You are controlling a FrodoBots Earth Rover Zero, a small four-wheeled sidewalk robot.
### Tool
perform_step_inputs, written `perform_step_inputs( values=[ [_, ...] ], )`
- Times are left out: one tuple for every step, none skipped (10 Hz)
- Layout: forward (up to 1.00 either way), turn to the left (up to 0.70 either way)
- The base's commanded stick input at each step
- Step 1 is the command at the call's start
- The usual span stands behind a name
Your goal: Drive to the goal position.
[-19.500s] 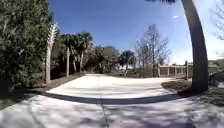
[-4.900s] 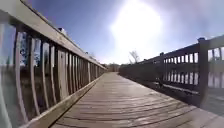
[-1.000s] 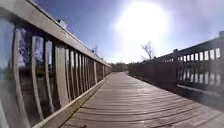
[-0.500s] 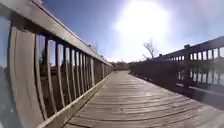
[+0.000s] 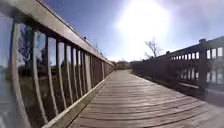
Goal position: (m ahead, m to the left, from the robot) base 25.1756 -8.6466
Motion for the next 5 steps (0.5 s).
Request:
perform_step_inputs(
  values=[
    [1.0, -0.08],
    [1.0, -0.1],
    [1.0, -0.08],
    [1.0, -0.05],
    [1.0, -0.07]
  ],
)
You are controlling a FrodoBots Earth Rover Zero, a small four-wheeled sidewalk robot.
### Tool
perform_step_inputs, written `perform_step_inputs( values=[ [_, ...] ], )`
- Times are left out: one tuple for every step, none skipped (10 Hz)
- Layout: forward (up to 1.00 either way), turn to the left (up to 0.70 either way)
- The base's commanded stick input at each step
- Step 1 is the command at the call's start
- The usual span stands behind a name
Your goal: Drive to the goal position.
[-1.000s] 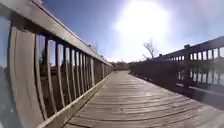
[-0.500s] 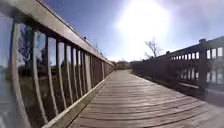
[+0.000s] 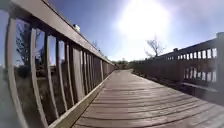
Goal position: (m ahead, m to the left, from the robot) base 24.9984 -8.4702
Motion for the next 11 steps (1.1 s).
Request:
perform_step_inputs(
  values=[
    [1.0, -0.08],
    [1.0, -0.1],
    [1.0, -0.1],
    [1.0, -0.1],
    [1.0, -0.12],
    [1.0, -0.14],
    [1.0, -0.15],
    [1.0, -0.15],
    [1.0, -0.13],
    [1.0, -0.11],
    [1.0, -0.1]
  ],
)
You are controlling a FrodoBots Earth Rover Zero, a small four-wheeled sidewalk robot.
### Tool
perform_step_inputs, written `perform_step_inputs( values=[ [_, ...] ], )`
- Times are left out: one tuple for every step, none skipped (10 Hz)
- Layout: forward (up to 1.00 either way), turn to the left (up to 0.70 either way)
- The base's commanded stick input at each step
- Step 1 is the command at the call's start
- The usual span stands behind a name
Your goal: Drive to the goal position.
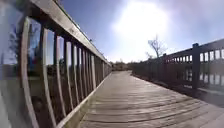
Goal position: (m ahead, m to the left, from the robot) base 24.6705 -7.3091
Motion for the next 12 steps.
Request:
perform_step_inputs(
  values=[
    [1.0, -0.08],
    [1.0, -0.09],
    [1.0, -0.14],
    [1.0, -0.16],
    [1.0, -0.18],
    [1.0, -0.22],
    [1.0, -0.22],
    [1.0, -0.16],
    [1.0, -0.12],
    [1.0, -0.07],
    [1.0, -0.03],
    [0.99, -0.02]
  ],
)
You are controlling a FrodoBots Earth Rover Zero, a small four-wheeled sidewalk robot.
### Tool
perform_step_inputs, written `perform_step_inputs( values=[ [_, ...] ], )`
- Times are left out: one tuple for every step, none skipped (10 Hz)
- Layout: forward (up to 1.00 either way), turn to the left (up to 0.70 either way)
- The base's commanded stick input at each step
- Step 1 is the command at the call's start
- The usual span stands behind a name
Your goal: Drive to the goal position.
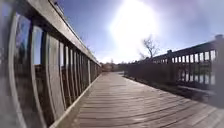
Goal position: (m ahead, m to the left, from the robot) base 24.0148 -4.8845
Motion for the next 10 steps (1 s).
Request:
perform_step_inputs(
  values=[
    [0.95, -0.02],
    [0.91, -0.02],
    [0.87, -0.02],
    [0.85, -0.01],
    [0.85, 0.0],
    [0.85, 0.01],
    [0.85, 0.03],
    [0.85, 0.03],
    [0.85, 0.03],
    [0.85, 0.04]
  ],
)
